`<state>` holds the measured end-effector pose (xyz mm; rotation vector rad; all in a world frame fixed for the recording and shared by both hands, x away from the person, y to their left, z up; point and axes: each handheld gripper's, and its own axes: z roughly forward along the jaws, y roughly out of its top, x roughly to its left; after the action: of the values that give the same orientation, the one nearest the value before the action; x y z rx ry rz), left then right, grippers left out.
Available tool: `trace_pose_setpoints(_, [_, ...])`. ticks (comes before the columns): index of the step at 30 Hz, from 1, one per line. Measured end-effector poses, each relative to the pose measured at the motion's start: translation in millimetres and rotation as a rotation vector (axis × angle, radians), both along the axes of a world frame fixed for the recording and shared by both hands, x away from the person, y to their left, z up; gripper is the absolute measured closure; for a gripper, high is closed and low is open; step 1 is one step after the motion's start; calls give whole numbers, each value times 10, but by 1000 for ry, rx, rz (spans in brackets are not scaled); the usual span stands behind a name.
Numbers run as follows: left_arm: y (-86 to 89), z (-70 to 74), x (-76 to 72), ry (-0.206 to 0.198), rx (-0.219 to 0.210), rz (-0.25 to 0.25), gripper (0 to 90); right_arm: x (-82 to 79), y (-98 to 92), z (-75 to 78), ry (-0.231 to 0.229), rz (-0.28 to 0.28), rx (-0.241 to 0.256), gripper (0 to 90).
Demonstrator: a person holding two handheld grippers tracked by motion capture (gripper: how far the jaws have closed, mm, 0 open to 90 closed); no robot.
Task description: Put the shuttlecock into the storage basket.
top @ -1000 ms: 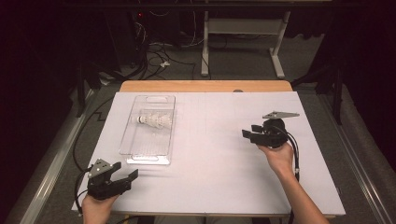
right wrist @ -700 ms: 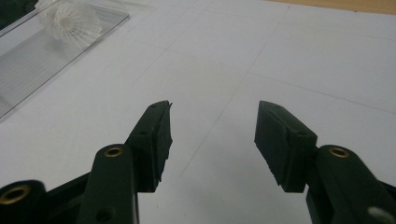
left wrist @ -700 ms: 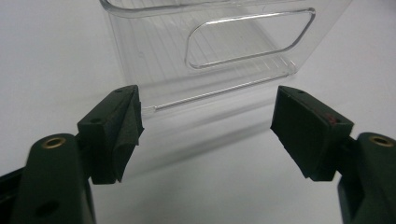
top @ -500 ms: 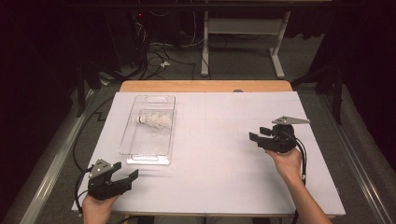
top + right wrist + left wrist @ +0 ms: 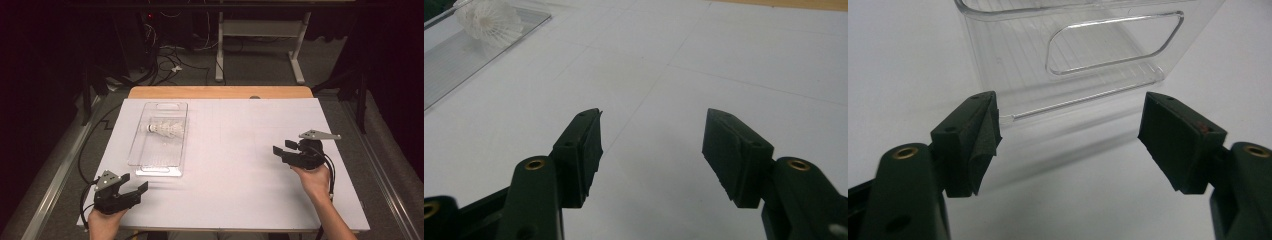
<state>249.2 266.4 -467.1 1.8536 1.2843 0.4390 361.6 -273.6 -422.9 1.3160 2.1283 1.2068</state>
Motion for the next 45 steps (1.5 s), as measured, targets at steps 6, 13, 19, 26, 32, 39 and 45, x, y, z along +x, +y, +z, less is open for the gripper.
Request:
trace_pose_setpoints(6, [6, 2, -4, -4, -1, 2, 255, -80, -64, -5, -17, -6, 1, 395])
trace_pose_setpoints(13, [13, 2, -1, -3, -3, 5, 255, -163, -162, -60, -27, -21, 5, 392])
trace_pose_setpoints(19, [3, 5, -7, -9, -2, 4, 255, -230, -238, -104, -33, -37, 16, 386])
trace_pose_setpoints(26, [15, 8, -13, -11, -8, 3, 254, -338, -313, -168, -37, -52, 4, 369])
trace_pose_setpoints(32, [8, 11, -18, -14, -8, 2, 253, -434, -345, -193, -41, -50, 4, 357])
trace_pose_setpoints(39, [15, 10, -3, -12, -10, 7, 253, -548, -393, -220, -65, -43, 2, 354])
trace_pose_setpoints(45, [19, 15, -18, -17, -12, 8, 253, -606, -432, -255, -64, -50, 19, 350])
